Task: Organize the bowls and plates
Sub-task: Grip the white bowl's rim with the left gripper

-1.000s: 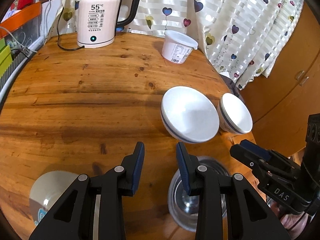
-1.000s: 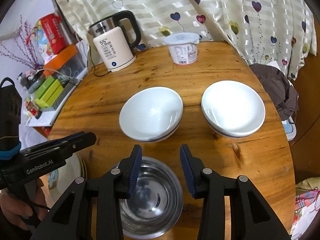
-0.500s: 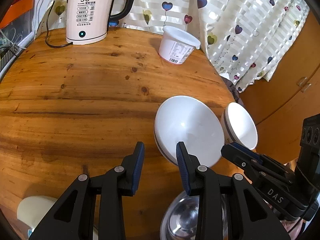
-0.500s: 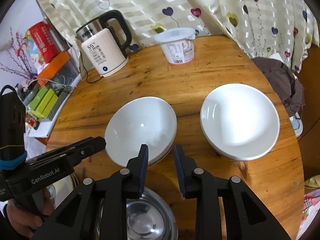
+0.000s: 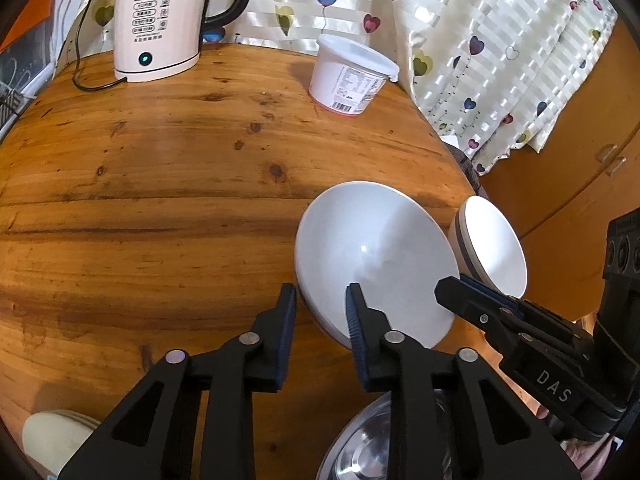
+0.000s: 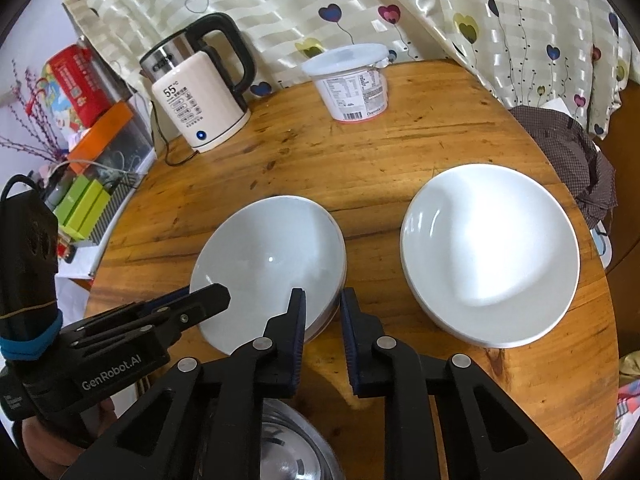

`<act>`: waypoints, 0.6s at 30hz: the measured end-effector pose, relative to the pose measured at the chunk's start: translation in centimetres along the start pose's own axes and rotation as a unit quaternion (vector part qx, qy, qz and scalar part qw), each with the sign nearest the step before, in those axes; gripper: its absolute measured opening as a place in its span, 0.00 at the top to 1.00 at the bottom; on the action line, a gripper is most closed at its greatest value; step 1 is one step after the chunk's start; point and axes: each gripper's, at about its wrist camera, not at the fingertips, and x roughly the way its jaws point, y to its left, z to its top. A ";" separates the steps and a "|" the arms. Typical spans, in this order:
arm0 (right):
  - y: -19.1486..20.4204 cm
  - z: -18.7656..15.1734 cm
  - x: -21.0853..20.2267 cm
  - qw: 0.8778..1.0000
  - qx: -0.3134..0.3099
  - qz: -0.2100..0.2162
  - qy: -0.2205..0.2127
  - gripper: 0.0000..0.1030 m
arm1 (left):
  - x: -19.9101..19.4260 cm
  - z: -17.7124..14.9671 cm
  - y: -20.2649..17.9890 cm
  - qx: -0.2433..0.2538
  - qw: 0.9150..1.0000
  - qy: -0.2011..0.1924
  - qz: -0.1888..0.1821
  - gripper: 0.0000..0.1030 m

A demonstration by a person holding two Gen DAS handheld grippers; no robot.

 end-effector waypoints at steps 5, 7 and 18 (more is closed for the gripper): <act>0.0 0.0 0.1 1.000 0.000 0.002 0.001 0.83 | 0.1 0.1 0.1 -0.004 1.000 -0.003 -0.003 0.76; -0.1 0.2 0.2 1.000 0.002 0.003 0.003 0.83 | 0.1 0.1 0.2 -0.005 1.000 -0.003 -0.003 0.76; -0.2 0.6 0.7 1.000 0.000 -0.001 0.006 0.83 | 0.4 0.3 0.4 -0.011 1.000 -0.002 -0.007 0.76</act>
